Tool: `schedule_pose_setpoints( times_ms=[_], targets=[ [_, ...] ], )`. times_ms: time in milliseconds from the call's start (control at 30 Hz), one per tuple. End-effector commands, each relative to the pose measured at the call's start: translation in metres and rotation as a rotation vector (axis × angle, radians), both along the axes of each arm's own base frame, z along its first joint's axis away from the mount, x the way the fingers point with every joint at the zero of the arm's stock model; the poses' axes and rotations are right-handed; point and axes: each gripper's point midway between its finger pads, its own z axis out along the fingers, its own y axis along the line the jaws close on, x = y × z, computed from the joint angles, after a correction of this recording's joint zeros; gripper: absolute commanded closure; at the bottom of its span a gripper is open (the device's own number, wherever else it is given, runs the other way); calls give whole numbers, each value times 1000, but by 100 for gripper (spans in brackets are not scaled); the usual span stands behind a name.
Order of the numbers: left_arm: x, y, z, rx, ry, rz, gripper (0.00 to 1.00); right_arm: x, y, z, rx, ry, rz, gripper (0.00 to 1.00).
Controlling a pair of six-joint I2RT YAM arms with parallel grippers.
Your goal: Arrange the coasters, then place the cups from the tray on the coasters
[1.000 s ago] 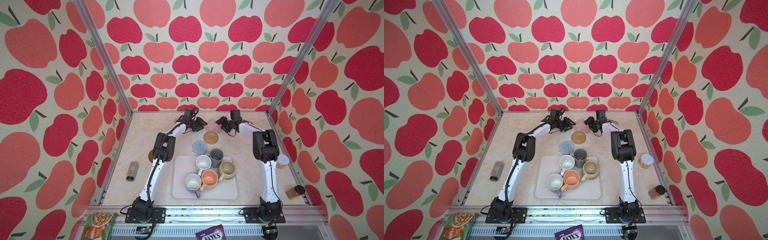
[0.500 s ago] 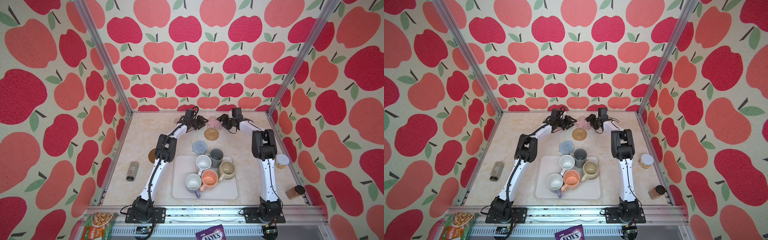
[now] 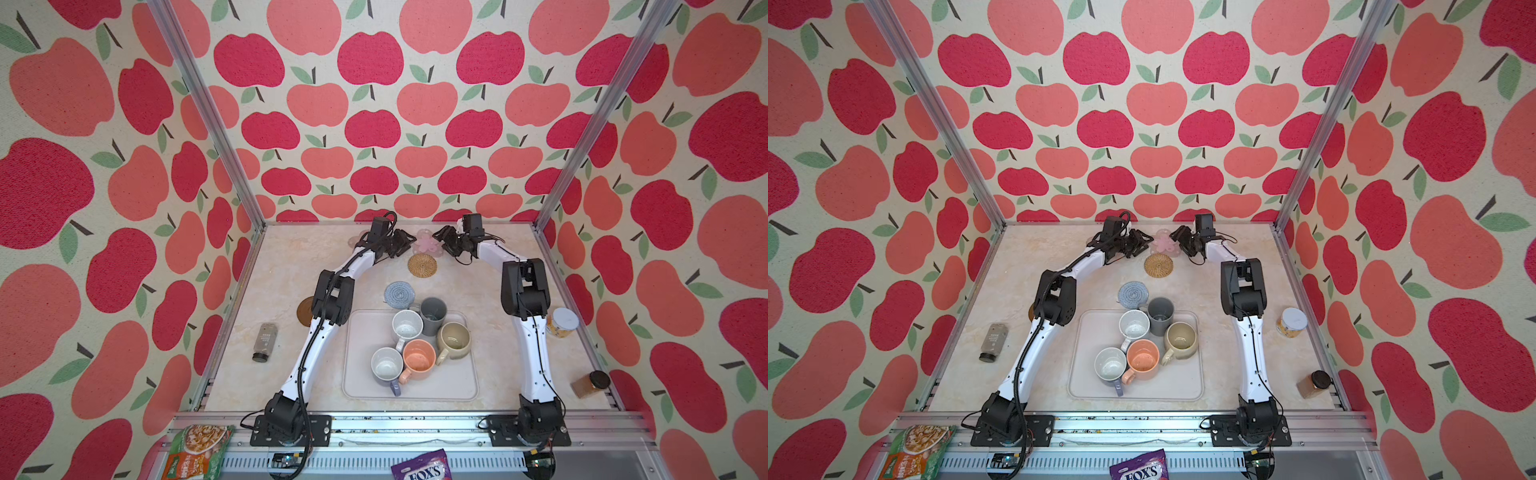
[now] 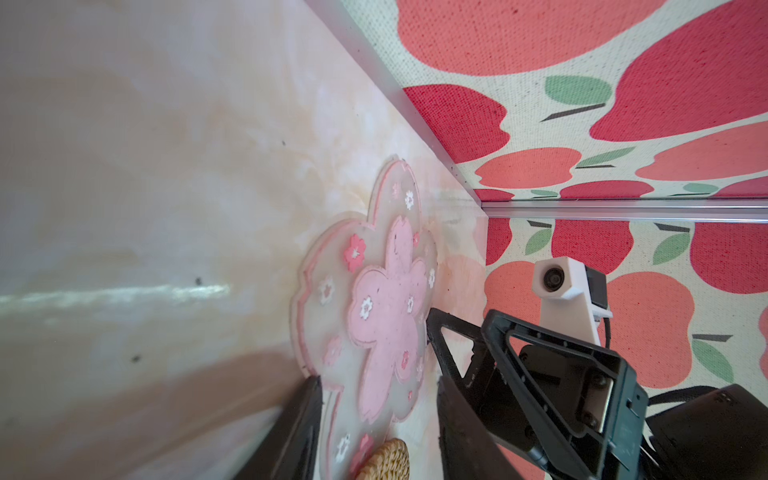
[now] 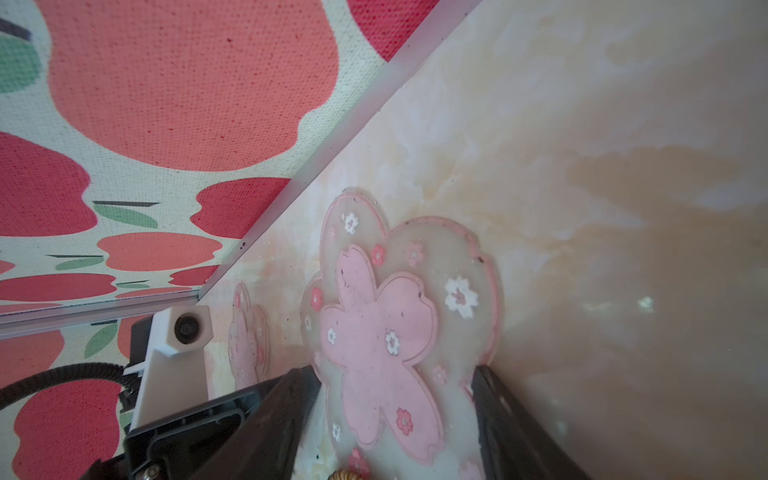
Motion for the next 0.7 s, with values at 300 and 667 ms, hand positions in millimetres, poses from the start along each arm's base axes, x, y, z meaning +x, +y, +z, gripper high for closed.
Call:
schedule_pose_setpoints(
  times_ms=[300, 667],
  targets=[
    [-18, -6, -49, 74, 98, -14, 51, -45, -5, -66, -33, 214, 7, 33],
    [-21, -2, -33, 93, 76, -29, 51, -42, -18, -57, -23, 199, -17, 33]
  ],
)
